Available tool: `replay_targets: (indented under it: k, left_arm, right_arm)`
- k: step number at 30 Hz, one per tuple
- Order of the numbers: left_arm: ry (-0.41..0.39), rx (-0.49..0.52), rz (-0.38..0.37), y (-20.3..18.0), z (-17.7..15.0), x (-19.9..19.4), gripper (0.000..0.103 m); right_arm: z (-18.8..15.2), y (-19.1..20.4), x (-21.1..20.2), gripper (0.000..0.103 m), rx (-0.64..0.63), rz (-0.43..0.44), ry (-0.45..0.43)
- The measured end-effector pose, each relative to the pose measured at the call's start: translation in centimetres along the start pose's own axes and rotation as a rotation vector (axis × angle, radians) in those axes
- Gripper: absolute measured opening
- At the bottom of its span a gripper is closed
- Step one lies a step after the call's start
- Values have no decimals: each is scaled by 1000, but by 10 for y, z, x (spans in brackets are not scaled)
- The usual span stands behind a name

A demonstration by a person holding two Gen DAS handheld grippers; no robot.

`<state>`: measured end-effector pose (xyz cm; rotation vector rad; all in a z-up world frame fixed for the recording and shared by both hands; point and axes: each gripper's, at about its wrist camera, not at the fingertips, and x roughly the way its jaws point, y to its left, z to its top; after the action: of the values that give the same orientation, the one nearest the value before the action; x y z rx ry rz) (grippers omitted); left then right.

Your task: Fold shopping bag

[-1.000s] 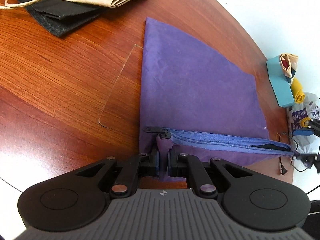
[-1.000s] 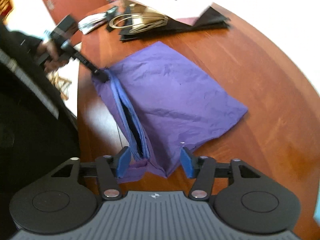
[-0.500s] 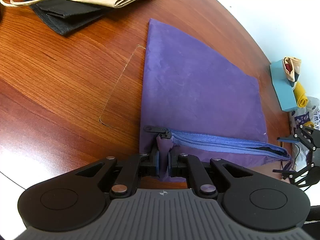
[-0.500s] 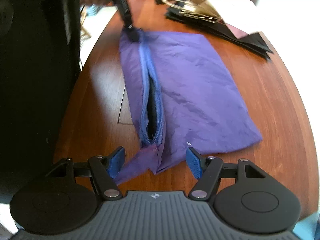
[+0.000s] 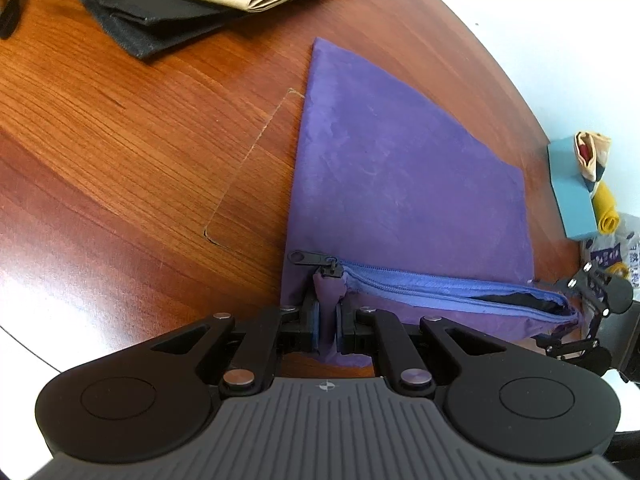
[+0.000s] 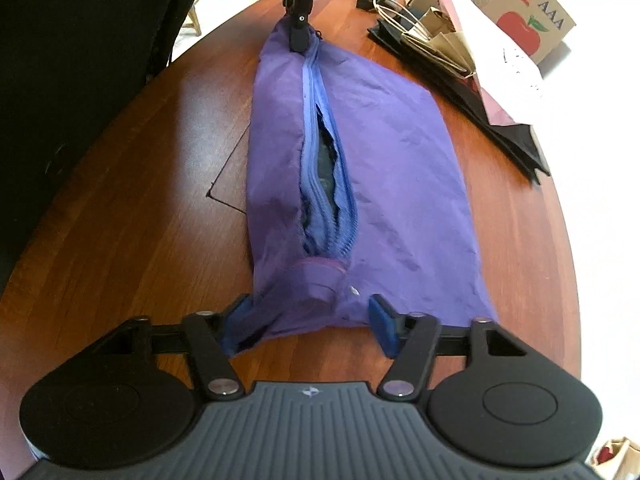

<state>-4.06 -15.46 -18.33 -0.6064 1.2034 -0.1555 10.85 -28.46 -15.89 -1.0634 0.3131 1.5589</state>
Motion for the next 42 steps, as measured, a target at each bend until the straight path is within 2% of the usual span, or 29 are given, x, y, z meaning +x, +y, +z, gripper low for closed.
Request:
replay_targets:
  k: [1,3,5,7,9,12,15,19,20,21,23,30,33,34,36,39,40,42]
  left_arm:
    - [-3,13,6,-2,0,0,8]
    - [-17,52,19,-5,-2,-2,9]
    - [-66,129,1,-14,-5,-10,13]
    - [-97,204,-27,-20,-7,-19,23]
    - [-107,269,-38,-24,-7,-25,37]
    - [-88,373,-58,-25,-5,-31,43]
    - [-53,408,-93,-22,-3,-34,46]
    - [-26,472,-126,-23,0,-40,45]
    - [-28,492,-129,-25,1,-42,42]
    - [-37,514,-130,-28,1,-44,27]
    - [-58,547,-134,-32,0,-49,10]
    - [-122,517,-198,-34,7,-71,7]
    - [-136,452,-240,-32,14,-75,7]
    - [-143,420,-260,-32,16,-76,7]
    - [-150,398,-273,-34,18,-76,7]
    - [-147,419,-268,-40,18,-75,8]
    - [-136,436,-257,-42,17,-74,8]
    - [-122,459,-241,-43,16,-72,9]
  right_arm:
    - [2,-3,0,50,19,10,2]
    - [3,-12,-2,35,96,58,-4]
    - [4,-22,-8,32,196,105,-20]
    - [4,-29,-13,28,269,141,-36]
    - [3,-41,-20,26,389,194,-65]
    - [-1,-55,-28,21,529,249,-118]
    - [-7,-67,-37,17,658,282,-171]
    - [-16,-82,-44,14,816,318,-224]
    - [-17,-85,-45,14,848,323,-232]
    - [-17,-87,-45,13,865,325,-234]
    - [-17,-88,-46,13,877,315,-233]
    - [-5,-77,-50,18,763,221,-179]
    - [-4,-70,-47,26,736,202,-154]
    - [-3,-69,-47,32,730,197,-150]
    - [-2,-63,-46,36,704,173,-144]
    - [-2,-58,-43,33,703,173,-145]
    - [-2,-58,-42,25,708,181,-145]
    - [-2,-55,-44,21,707,185,-146]
